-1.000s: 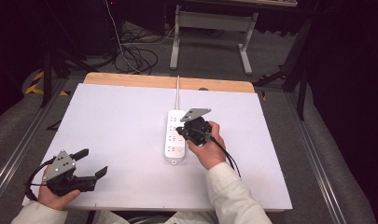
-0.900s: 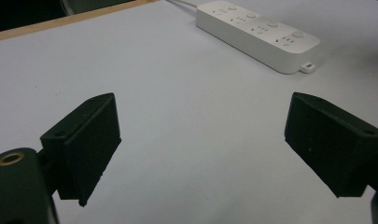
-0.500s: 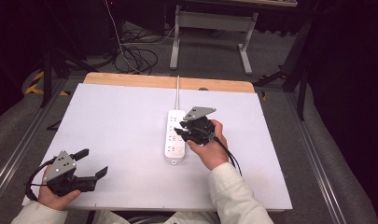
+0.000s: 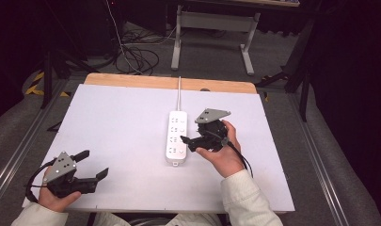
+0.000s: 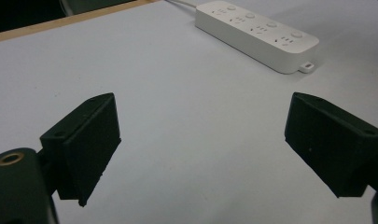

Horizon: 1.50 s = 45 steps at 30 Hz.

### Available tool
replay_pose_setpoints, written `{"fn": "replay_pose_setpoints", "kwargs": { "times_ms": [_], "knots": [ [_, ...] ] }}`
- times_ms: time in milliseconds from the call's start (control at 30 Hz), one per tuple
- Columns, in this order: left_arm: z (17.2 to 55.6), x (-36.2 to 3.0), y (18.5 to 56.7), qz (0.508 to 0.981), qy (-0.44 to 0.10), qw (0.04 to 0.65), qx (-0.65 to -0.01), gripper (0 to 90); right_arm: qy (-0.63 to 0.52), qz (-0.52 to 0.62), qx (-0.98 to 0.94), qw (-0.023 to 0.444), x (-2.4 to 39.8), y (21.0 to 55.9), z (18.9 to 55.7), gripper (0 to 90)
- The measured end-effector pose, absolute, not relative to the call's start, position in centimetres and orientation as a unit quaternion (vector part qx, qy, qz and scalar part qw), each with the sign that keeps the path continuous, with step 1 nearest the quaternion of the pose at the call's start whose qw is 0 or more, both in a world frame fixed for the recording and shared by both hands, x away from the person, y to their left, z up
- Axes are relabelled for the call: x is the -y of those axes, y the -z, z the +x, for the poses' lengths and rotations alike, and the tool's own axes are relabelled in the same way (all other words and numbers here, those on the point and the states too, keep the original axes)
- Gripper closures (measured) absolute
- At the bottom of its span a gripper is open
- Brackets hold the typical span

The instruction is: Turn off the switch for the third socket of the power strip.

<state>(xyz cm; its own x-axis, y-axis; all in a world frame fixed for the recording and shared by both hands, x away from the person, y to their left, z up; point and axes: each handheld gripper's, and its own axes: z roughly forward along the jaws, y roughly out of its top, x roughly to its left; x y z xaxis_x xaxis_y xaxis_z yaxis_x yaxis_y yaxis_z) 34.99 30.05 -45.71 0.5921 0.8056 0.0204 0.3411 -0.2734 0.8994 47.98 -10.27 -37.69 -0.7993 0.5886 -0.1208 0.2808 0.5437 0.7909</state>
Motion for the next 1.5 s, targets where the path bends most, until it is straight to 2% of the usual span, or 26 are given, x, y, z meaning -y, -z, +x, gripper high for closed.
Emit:
{"fn": "replay_pose_setpoints", "kwargs": {
  "times_ms": [300, 900, 1500],
  "knots": [
    [35.0, -30.0, 45.7, 0.758, -0.248, 0.469, -0.378, 10.9, -0.409, 0.276, -0.847, 0.198, 12.9, 37.4, 46.2, 12.2],
    [34.9, -30.0, 45.7, 0.757, -0.247, 0.47, -0.38, 10.9, -0.459, 0.313, -0.81, 0.187, 19.7, 39.9, 43.0, 12.4],
    [35.0, -30.1, 45.7, 0.755, -0.248, 0.474, -0.379, 10.9, -0.44, 0.35, -0.806, 0.184, 23.4, 44.4, 42.2, 11.0]
  ]
}}
